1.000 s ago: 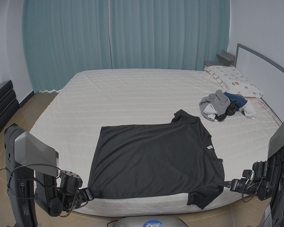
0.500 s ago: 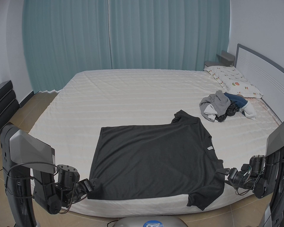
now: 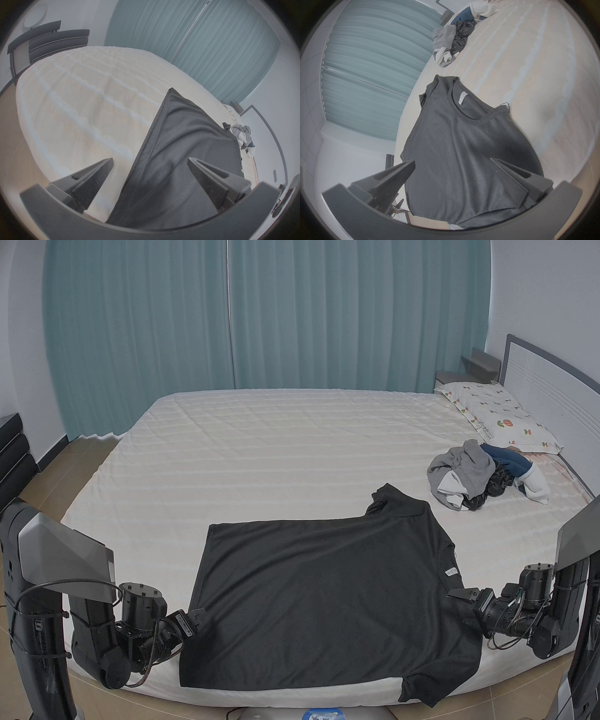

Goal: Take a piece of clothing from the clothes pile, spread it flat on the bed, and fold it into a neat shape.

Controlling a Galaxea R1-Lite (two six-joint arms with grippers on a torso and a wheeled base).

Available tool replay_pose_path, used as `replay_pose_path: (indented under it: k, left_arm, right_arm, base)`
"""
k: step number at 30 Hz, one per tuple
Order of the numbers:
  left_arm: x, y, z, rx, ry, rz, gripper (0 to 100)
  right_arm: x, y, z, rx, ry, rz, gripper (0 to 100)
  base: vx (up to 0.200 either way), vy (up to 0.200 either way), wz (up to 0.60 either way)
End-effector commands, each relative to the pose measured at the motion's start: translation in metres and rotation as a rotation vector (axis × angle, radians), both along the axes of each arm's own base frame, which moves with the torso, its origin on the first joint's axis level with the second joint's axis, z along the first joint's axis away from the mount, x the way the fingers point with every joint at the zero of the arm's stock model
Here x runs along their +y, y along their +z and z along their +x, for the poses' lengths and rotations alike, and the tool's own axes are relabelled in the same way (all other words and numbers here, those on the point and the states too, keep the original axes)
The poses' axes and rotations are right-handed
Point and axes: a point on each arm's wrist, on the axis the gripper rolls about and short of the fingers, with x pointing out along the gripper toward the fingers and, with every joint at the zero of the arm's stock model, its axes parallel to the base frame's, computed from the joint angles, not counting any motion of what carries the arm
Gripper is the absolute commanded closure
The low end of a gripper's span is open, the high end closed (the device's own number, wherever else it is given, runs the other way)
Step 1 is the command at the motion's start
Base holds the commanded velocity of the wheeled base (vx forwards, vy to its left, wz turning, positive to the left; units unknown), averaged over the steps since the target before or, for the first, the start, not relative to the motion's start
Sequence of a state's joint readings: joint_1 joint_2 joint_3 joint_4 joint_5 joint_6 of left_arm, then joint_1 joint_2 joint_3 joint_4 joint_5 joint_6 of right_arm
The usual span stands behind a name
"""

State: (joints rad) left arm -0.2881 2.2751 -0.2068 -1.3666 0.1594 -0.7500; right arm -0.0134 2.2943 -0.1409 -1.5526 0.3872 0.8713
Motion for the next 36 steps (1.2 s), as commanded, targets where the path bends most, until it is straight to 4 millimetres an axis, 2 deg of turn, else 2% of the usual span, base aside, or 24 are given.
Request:
replay_pose_path:
  k: [1,29,36]
  left_arm:
    - [0.0003,0.0004,0.0014,-0.005,0.005,-0.004,0]
    - [-0.0052,0.0054,0.0086,-0.066,0.037,-0.079,0]
    - [-0.0056,0.0066,0.0102,-0.075,0.04,-0.083,0]
  right_arm:
    - [0.0003,-0.0002,0.0017,-0.008,-0.001,0.005,0]
    - [0.0051,-0.0072,0.0004,0.024,0.034,0.027,0]
    - [0.0051,-0.0069,0.0004,0.023,0.034,0.027,0]
  base:
    - [0.0,0.0,0.0]
    - [0.0,0.0,0.0]
    - [0.171,0.0,0.0]
